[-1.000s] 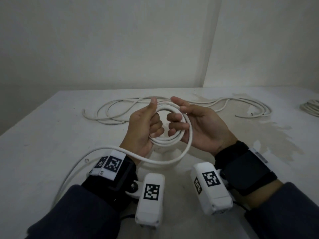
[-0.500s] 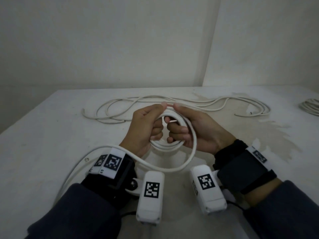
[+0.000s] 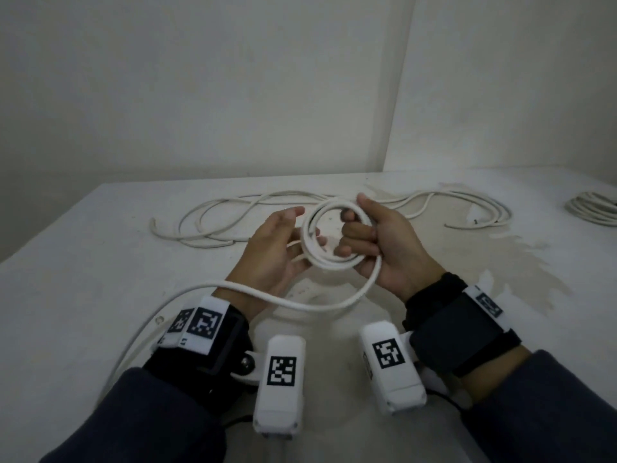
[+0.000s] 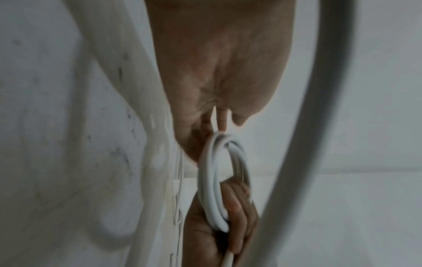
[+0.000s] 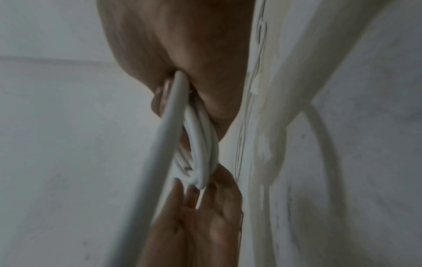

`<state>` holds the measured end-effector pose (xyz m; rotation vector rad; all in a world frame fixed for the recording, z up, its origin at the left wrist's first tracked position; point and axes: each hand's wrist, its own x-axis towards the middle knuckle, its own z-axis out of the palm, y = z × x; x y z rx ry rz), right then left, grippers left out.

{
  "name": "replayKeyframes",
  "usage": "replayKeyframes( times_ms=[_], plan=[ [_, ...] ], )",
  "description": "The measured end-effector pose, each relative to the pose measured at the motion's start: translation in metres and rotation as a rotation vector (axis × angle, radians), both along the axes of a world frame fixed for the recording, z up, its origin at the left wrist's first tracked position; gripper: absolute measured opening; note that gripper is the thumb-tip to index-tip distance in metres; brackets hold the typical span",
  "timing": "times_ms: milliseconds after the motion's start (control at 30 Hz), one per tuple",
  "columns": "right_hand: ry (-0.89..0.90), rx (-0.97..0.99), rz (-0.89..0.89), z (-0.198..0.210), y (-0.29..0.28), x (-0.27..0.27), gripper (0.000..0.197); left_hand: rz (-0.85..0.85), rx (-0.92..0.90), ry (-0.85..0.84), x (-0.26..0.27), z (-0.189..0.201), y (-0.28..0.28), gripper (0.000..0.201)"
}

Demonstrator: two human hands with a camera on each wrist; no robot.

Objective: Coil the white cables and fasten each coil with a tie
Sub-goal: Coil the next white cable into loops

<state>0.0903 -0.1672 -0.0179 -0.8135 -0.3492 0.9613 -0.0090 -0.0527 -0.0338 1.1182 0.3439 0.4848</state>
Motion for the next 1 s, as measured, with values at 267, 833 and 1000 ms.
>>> replayKeyframes(
  times_ms=[267, 833, 1000],
  plan=[
    [0.278, 0.144, -0.739, -0.011, -0.023, 0.038, 0.041, -0.675, 0.246, 0.131, -0.022, -0.002, -0.002, 0.05],
    [0.189, 0.02, -0.165, -0.011, -0.007, 0.02, 0.046, 0.149, -0.106, -0.151, -0.005, 0.008, 0.011, 0.021],
    [0.216, 0.129, -0.228, -0.01, -0.006, 0.018, 0.046, 0.06, 0.072, -0.201, -0.005, 0.015, 0.004, 0.031]
  ],
)
